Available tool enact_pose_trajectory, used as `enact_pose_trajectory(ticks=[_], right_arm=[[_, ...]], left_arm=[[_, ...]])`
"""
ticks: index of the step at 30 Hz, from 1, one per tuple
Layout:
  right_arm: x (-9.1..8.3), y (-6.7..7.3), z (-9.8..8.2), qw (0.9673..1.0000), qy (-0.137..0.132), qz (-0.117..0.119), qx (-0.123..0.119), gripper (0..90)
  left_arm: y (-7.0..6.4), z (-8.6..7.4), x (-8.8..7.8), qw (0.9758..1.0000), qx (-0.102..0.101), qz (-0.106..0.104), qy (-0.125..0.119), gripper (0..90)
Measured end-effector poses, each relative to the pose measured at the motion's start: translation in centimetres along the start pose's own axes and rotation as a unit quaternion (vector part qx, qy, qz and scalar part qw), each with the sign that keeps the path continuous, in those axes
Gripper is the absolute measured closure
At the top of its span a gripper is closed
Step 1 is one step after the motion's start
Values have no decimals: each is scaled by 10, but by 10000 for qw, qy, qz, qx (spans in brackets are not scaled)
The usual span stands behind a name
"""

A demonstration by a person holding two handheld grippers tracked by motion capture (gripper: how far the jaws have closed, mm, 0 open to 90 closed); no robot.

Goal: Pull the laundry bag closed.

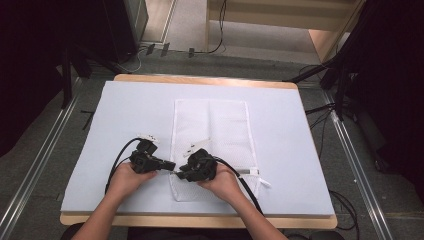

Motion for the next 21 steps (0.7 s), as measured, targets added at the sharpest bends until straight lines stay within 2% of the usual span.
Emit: enact_pose_trajectory(ticks=[3, 6, 12, 17, 21], right_arm=[[3, 0, 3, 10000, -19, -53, -6, 794], [2, 0, 4, 10000, 8, 68, -64, 844], [0, 2, 3, 9994, 12, -32, -353, 884], [1, 2, 1, 9992, -15, -44, -395, 885], [2, 2, 1, 9990, -16, -95, -442, 882]], left_arm=[[0, 0, 0, 10000, -20, 2, 2, 900], [0, 0, 0, 10000, -14, -16, -21, 900], [0, 0, 0, 10000, -48, -19, -10, 900], [-1, -2, -2, 9999, -101, -32, 32, 900], [-3, -3, -1, 9999, -131, 86, 28, 900]])
Point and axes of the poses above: each handheld gripper's, and its own axes: x roughly forward along the jaws, z roughly out of its top, y roughly to its left, the point moved 5 cm from there along x, roughly forward along the jaws, and after that the axes turned 2 degrees about y, right-handed, at the moved point
